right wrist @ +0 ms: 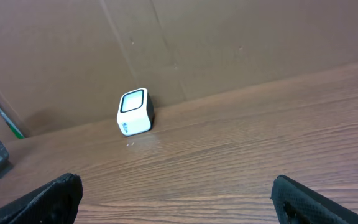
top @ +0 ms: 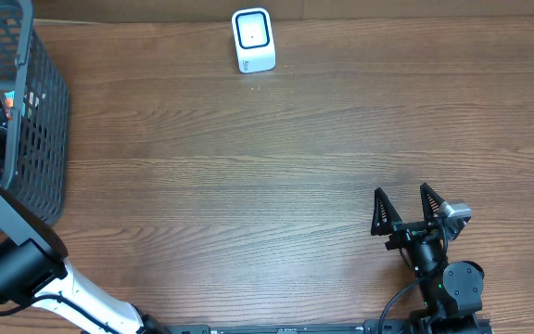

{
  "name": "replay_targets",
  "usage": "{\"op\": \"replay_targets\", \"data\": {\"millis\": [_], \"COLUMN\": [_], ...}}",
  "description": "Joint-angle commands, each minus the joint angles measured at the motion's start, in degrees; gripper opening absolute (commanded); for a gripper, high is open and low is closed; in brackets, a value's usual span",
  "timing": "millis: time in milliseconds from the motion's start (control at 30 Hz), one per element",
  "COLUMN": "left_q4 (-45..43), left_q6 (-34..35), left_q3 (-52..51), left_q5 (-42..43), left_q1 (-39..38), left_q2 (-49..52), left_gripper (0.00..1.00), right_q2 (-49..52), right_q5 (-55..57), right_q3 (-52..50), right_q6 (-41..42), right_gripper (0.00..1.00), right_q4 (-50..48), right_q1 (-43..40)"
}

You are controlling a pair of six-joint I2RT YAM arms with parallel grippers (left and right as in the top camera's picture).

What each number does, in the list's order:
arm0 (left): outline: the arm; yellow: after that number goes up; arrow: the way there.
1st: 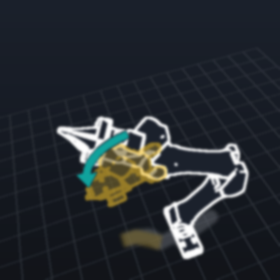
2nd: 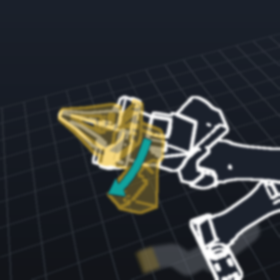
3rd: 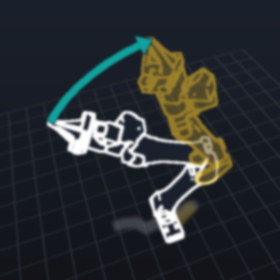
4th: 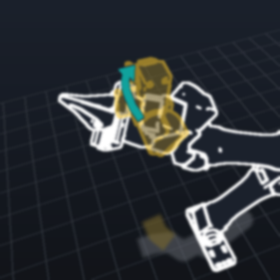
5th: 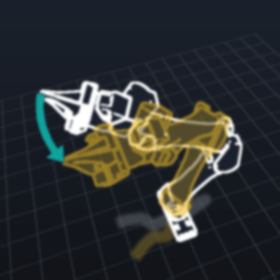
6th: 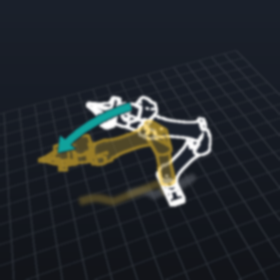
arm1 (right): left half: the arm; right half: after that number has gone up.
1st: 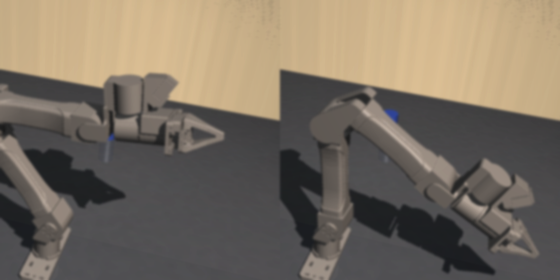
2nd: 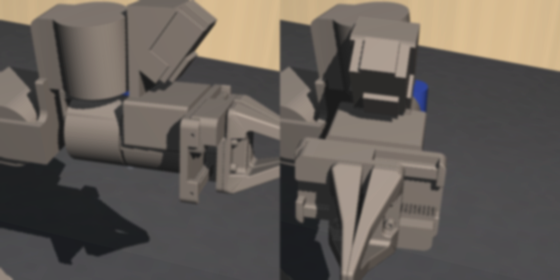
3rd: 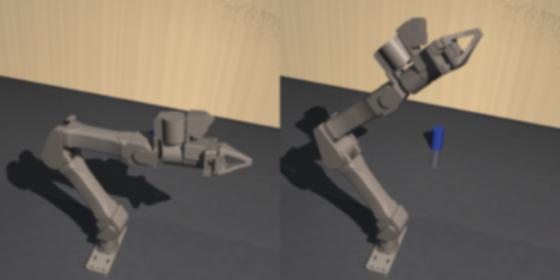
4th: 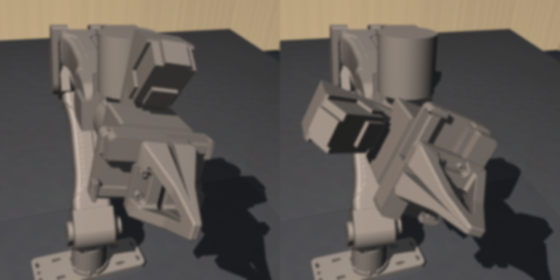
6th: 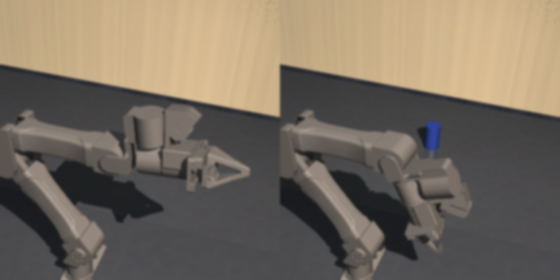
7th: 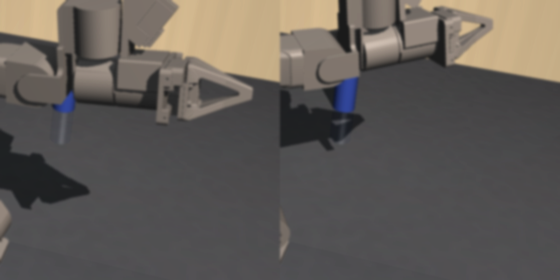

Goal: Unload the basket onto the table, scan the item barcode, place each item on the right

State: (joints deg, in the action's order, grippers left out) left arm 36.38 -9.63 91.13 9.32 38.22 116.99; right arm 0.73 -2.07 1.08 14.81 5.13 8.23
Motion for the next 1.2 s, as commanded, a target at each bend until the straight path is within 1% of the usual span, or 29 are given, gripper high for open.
{"op": "replay_targets", "data": {"millis": [0,133,267,333,400,467,533,633,667,700,800,900,1000,1033,1167], "left_q4": [-0.5,-0.6,-1.7,-2.6,-2.6,-1.6,0.6,5.5,8.7,10.2,15.8,18.6,19.5,18.9,17.3], "left_q6": [1.2,5.2,8.0,10.8,13.7,16.8,19.6,21.9,21.9,21.8,21.2,21.2,21.2,21.3,21.2], "left_q3": [4.6,7.5,9.3,9.3,9.3,9.3,9.3,9.3,9.3,9.3,9.0,7.5,5.8,3.8,0.7], "left_q5": [0.2,0.2,0.2,0.3,2.3,7.7,12.7,15.2,15.2,15.1,13.6,9.7,6.5,3.5,-1.2], "left_q1": [-0.3,-0.4,-0.4,-0.4,-0.4,-0.5,-1.3,-4.4,-7.2,-8.7,-17.4,-26.0,-34.6,-41.7,-53.2], "left_q2": [-7.8,-13.3,-20.6,-25.0,-28.0,-31.5,-34.4,-37.0,-37.9,-38.1,-38.2,-37.9,-36.9,-35.8,-31.9], "left_gripper": [0.14,0.14,0.16,0.16,0.15,0.14,0.14,0.14,0.14,0.14,0.14,0.14,0.15,0.15,0.15], "right_q2": [-0.3,-0.3,-0.3,-0.3,-0.3,-0.3,-0.3,-0.3,-0.3,-0.3,-0.3,-0.3,-0.3,-0.3,-0.3], "right_q5": [0.7,0.7,0.7,0.7,0.7,0.7,0.7,0.7,0.7,0.7,0.7,0.7,0.7,0.7,0.7], "right_q3": [-0.6,-0.6,-0.6,-0.6,-0.6,-0.6,-0.6,-0.6,-0.6,-0.6,-0.6,-0.6,-0.6,-0.6,-0.6], "right_q6": [0.0,0.0,0.0,0.0,0.0,0.0,0.0,0.0,0.0,0.0,0.0,0.0,0.0,0.0,0.0], "right_gripper": [1.00,1.00,1.00,1.00,1.00,1.00,1.00,1.00,1.00,1.00,1.00,1.00,1.00,1.00,1.00], "right_q4": [-0.3,-0.3,-0.3,-0.3,-0.3,-0.3,-0.3,-0.3,-0.3,-0.3,-0.3,-0.3,-0.3,-0.3,-0.3], "right_q1": [-0.5,-0.5,-0.5,-0.5,-0.5,-0.5,-0.5,-0.5,-0.5,-0.5,-0.5,-0.5,-0.5,-0.5,-0.5]}}
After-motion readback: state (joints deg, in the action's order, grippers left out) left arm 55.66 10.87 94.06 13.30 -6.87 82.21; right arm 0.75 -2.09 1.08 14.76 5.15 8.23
